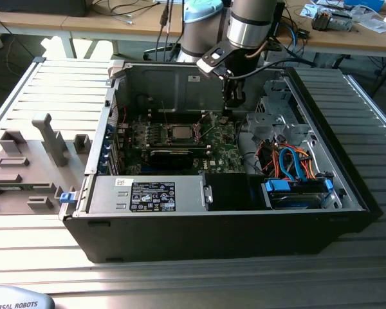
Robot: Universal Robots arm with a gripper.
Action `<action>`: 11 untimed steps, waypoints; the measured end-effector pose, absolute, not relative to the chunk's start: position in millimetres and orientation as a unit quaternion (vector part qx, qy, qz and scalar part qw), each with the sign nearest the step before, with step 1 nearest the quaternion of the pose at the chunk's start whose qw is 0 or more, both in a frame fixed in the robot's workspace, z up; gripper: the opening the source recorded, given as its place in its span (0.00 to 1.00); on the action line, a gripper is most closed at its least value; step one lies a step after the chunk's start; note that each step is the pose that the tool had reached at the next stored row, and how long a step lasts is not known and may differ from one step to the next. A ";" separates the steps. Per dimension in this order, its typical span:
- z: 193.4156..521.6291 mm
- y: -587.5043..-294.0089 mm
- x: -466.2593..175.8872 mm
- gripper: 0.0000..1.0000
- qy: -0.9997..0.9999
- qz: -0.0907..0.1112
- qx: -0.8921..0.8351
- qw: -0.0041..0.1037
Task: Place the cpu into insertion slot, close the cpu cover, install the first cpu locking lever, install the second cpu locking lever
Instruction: 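Close the cpu cover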
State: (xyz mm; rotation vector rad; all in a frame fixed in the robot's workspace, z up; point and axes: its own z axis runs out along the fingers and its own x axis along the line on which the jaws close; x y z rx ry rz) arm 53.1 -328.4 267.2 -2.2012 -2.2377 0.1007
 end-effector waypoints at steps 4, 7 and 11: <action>266.9 -328.4 57.0 0.11 -0.712 0.033 -0.701 0.002; 266.6 -328.4 58.9 0.11 -0.713 0.034 -0.701 0.003; 265.9 -328.4 61.4 0.11 -0.712 0.035 -0.701 0.004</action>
